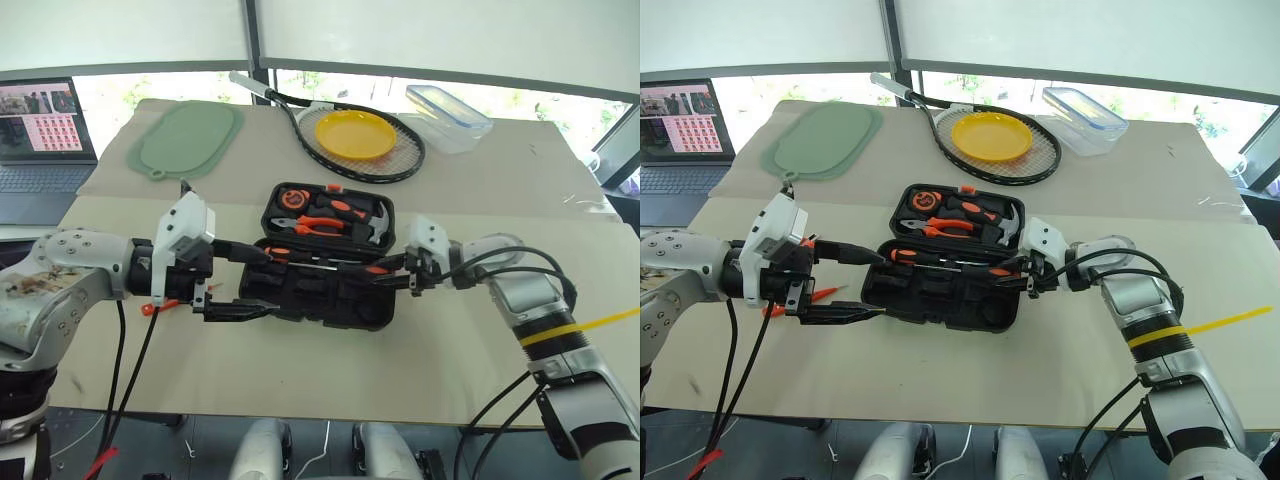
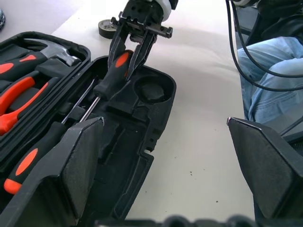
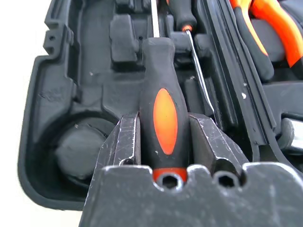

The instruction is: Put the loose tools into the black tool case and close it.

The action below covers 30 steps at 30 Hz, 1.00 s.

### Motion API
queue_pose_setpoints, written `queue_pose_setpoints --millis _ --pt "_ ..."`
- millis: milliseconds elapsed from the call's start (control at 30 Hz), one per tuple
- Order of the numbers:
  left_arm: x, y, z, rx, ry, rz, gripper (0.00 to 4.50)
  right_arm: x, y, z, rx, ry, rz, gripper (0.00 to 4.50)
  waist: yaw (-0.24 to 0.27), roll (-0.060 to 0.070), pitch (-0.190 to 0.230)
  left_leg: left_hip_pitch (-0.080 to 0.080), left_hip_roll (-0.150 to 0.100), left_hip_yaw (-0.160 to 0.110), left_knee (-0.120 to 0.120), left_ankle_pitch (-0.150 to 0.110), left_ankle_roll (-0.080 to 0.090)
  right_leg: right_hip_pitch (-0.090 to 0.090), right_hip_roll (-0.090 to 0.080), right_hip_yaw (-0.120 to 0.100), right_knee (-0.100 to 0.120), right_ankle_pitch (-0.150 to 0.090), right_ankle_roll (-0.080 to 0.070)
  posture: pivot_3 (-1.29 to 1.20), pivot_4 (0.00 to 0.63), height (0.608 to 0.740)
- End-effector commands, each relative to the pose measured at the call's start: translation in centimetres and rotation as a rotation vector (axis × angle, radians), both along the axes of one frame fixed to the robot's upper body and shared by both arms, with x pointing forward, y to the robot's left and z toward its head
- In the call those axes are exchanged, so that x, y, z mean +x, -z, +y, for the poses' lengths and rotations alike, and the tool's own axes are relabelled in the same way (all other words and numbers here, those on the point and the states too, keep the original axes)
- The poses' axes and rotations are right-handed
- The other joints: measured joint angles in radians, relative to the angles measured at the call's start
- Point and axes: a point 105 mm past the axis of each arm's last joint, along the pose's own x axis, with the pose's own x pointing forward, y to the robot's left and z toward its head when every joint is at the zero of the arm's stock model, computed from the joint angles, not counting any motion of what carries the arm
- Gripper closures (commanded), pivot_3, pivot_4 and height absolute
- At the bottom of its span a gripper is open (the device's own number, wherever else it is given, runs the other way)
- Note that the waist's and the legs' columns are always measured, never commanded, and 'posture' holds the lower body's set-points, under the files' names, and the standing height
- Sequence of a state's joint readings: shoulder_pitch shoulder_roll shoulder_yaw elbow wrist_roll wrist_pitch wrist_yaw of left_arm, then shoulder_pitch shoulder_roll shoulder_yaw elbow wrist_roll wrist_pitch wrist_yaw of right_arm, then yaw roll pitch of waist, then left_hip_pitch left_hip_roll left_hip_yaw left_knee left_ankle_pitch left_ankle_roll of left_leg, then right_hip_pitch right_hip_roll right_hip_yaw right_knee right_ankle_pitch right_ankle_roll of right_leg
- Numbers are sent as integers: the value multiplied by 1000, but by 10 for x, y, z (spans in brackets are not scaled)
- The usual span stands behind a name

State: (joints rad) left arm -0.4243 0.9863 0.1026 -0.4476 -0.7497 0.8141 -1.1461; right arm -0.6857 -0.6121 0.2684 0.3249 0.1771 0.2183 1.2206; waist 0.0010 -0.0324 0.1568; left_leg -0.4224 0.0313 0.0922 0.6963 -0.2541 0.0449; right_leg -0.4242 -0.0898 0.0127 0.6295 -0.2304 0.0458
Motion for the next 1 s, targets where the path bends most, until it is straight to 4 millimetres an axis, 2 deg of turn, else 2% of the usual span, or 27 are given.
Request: queue_pose_setpoints --millis 33,167,233,333,433,533,633,667,700,833,1000 --pt "-3 -8 -3 -3 14 -43 0 3 -8 -2 -11 -19 -50 3460 -1 0 0 0 0 0 0 0 0 0 0 0 0 0 0 0 150 738" --pt "-3 -8 -3 -1 11 -49 0 -1 -7 -1 1 -38 -38 3460 -1 0 0 0 0 0 0 0 0 0 0 0 0 0 0 0 150 738" --pt "-2 -8 -3 1 10 -51 0 1 -15 5 41 -32 -60 2438 -3 0 0 0 0 0 0 0 0 0 0 0 0 0 0 0 150 738" --pt "0 -8 -3 4 4 -53 0 1 -41 16 163 -27 -68 1477 -5 0 0 0 0 0 0 0 -1 0 0 0 0 0 0 0 150 738" --pt "1 -7 -2 4 2 -54 0 0 -53 21 204 -22 -75 545 -6 1 0 0 1 0 0 0 -1 0 0 0 1 0 0 0 150 738" --pt "4 -7 -4 0 1 -59 0 -3 -49 27 206 -20 -73 545 -5 1 0 0 1 -1 0 0 -1 0 0 -1 1 0 0 0 150 738" --pt "4 -7 -5 -5 3 -63 0 3 -44 32 217 30 -72 545 -5 1 0 0 0 -1 0 0 -1 0 0 -1 1 0 0 0 150 738" --pt "5 -7 -5 -6 3 -64 0 5 -42 33 225 45 -68 1081 -5 1 0 0 0 -1 0 0 -1 0 0 -1 1 0 0 0 150 738" --pt "5 -7 -6 -6 4 -64 0 7 -41 34 230 56 -65 1232 -6 1 0 0 0 0 0 0 -1 0 0 -1 1 0 0 0 150 738" --pt "5 -6 -6 -5 4 -66 0 16 -32 38 226 120 -78 2622 -7 1 0 0 0 0 0 1 -1 0 0 0 1 0 0 0 150 738" --pt "6 -5 -5 -1 1 -66 0 12 -18 45 194 114 -75 4345 -8 1 0 0 0 0 -1 1 -1 0 0 -1 1 0 0 0 150 738"
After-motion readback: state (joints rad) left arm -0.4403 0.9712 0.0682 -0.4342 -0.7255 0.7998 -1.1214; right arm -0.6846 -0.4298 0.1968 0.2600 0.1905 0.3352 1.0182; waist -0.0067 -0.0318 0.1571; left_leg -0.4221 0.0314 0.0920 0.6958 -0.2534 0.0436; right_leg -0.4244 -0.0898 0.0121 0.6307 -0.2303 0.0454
